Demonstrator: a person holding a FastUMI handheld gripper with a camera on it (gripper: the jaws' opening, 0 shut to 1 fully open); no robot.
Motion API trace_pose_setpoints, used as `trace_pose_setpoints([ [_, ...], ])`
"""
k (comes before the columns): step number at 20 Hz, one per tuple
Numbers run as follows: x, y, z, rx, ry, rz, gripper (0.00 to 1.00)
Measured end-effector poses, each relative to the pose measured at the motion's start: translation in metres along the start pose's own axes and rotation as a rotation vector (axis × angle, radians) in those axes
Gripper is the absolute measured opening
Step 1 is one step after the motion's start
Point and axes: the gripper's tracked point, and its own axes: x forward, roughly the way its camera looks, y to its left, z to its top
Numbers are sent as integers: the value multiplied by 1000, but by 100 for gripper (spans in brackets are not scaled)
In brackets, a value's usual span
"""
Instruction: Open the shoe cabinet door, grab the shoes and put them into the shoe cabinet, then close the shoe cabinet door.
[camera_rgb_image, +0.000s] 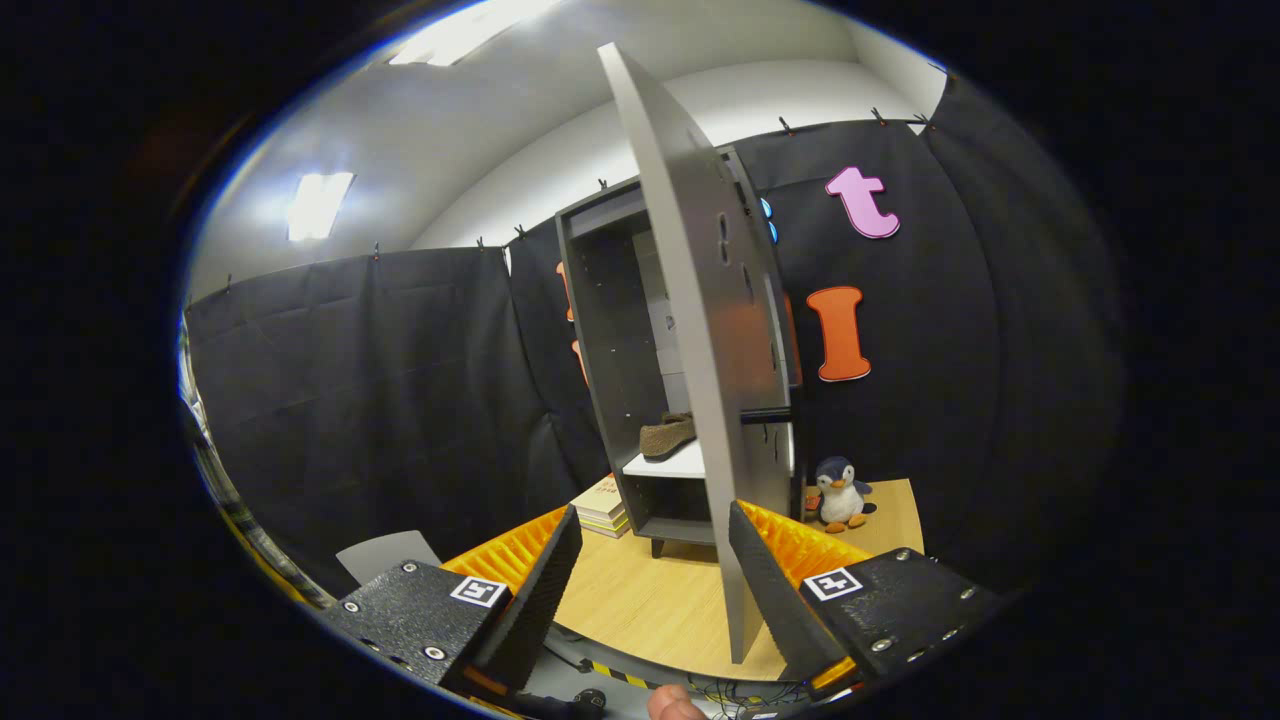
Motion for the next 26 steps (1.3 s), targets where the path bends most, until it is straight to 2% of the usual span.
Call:
trace_pose_setpoints([
  [6, 0, -59, 7, 21, -32, -45, 94],
  [10, 16, -74, 5, -11, -14, -64, 94],
  [17, 30, -68, 7, -62, 19, -76, 93],
  [26, 66, -27, 3, -60, 43, -90, 91],
])
